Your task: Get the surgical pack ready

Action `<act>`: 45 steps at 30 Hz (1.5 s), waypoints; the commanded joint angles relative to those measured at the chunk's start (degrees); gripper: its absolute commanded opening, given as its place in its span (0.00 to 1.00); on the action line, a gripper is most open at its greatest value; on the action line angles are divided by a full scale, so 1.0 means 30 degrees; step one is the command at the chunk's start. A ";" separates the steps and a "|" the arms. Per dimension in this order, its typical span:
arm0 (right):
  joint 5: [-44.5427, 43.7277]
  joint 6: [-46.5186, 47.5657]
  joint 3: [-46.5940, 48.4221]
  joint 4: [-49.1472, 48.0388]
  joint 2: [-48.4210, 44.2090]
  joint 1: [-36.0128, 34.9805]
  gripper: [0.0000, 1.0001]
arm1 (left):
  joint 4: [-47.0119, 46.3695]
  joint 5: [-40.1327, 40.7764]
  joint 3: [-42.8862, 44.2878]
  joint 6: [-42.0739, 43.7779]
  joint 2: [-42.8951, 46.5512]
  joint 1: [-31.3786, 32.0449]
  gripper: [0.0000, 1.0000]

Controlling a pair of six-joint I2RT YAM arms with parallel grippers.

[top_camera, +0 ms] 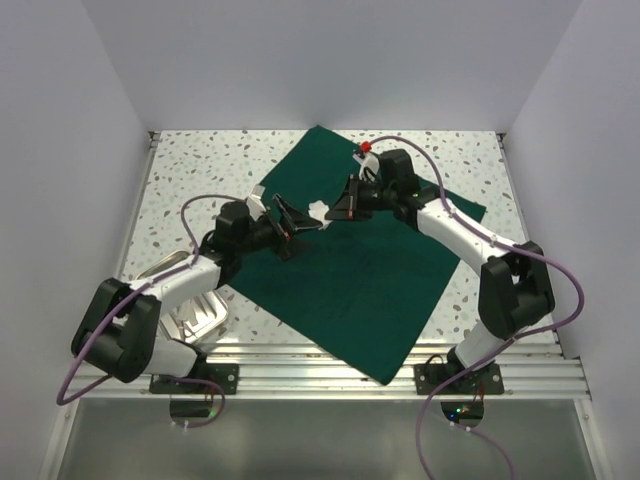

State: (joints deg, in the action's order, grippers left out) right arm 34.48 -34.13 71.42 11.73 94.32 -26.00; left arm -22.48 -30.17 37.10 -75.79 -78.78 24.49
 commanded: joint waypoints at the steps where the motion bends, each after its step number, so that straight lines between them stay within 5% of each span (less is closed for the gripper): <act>1: 0.0869 -0.0606 -0.0251 -0.1388 -0.0856 -0.0269 0.00 | -0.2872 -0.0781 -0.0852 -0.3409 -0.0397 -0.0107 0.97; 18: 0.1104 -0.1191 -0.0603 -0.2443 -0.1265 -0.0884 0.00 | -0.5075 -0.0753 -0.0883 -0.6435 -0.1746 -0.0107 0.86; 45: 0.1368 -0.1250 -0.1921 -0.2414 -0.1794 -0.1617 0.00 | -0.5866 -0.1280 -0.0795 -0.6231 -0.2040 -0.0839 0.59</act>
State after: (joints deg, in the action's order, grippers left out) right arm 37.08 -37.41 66.04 6.37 90.28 -30.65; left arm -36.45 -32.64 34.81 -95.00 -85.06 22.46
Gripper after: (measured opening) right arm 0.014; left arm 0.595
